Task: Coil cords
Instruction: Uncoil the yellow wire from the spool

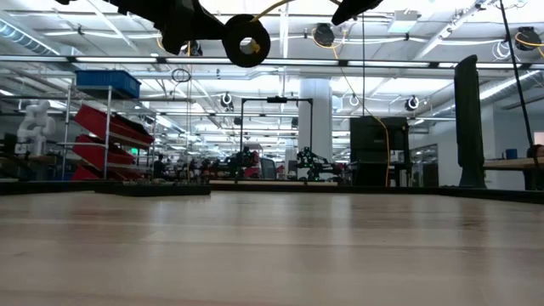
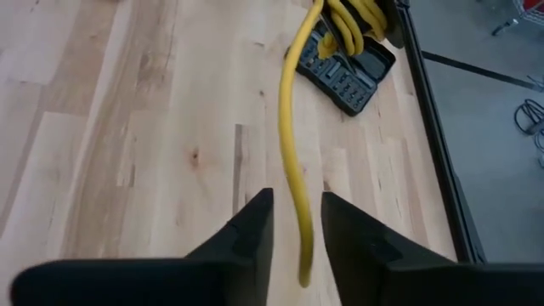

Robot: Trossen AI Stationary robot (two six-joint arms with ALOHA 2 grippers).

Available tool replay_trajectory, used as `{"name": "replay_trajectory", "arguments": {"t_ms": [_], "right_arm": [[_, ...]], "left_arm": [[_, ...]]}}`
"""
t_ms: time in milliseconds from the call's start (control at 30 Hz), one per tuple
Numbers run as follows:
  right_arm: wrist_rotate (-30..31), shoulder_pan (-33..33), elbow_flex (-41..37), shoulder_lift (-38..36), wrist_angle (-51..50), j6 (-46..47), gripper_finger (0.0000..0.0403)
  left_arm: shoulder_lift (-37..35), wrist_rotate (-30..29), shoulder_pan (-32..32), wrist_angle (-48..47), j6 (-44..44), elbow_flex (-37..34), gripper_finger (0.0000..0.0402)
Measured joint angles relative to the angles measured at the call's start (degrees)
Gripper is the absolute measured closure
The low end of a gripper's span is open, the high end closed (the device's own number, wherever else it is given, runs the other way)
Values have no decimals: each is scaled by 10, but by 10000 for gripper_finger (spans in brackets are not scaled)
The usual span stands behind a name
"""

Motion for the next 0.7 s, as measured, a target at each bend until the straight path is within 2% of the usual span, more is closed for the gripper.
{"name": "replay_trajectory", "arguments": {"t_ms": [167, 400, 567, 700], "right_arm": [[0, 0, 0, 0, 0, -1, 312], [-10, 0, 0, 0, 0, -7, 350], [-20, 0, 0, 0, -3, -12, 393], [-27, 0, 0, 0, -6, -12, 397]], "left_arm": [[0, 0, 0, 0, 0, 0, 400], [0, -1, 0, -12, 0, 0, 400], [0, -5, 0, -15, 0, 0, 400], [0, -5, 0, -15, 0, 0, 400]]}}
